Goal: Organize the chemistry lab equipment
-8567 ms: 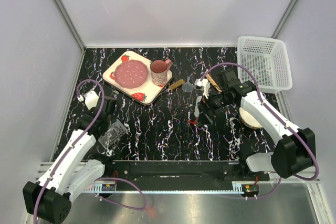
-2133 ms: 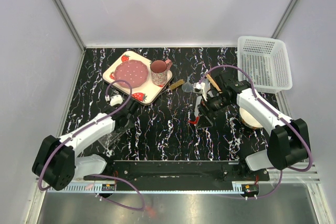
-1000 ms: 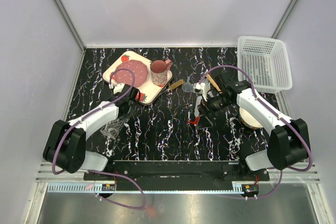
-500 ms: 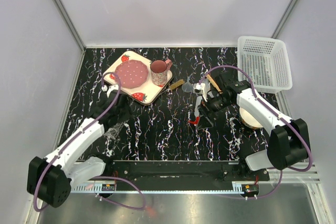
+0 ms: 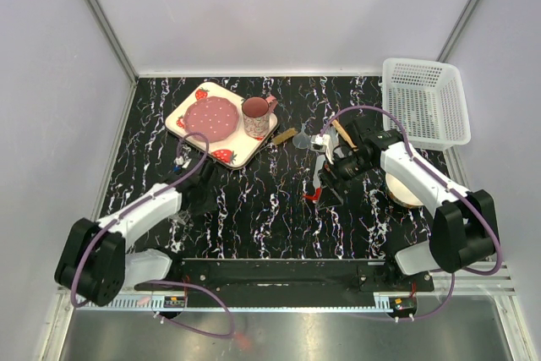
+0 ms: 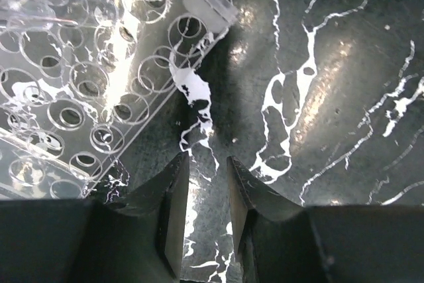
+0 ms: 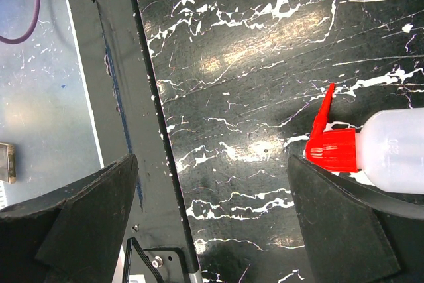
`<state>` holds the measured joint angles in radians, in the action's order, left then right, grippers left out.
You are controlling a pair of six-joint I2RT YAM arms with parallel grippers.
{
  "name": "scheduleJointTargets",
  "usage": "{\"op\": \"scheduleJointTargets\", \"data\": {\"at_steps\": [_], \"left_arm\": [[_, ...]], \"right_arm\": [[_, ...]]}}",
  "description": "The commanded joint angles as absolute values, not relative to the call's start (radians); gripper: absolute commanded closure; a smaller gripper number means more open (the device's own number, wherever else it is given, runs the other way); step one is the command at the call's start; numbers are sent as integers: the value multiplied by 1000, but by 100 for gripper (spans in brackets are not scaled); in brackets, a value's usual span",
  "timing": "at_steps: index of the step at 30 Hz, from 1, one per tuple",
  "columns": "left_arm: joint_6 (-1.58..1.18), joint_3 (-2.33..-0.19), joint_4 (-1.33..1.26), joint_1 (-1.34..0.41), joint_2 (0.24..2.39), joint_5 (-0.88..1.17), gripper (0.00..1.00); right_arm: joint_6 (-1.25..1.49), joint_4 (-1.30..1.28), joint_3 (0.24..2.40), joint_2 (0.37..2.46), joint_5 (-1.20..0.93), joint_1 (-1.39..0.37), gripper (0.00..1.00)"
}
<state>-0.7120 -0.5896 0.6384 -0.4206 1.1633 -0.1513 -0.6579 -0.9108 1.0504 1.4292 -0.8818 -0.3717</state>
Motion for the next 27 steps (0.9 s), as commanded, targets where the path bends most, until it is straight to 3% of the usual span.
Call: {"op": "scheduleJointTargets", "data": {"at_steps": [1,16,27], "left_arm": [[-710,-658,591,-408,1244,-236,68],[-526,-811,528,-218,1451,-298,68],[-518,-838,532,-187,1310,-198,65]], "right_arm": [[-673,-908,1072,1437,-887,-365,0],[-675,-907,1071,1436,-876,-367,0],[-666,-900,1066,1407,-870,-353,0]]}}
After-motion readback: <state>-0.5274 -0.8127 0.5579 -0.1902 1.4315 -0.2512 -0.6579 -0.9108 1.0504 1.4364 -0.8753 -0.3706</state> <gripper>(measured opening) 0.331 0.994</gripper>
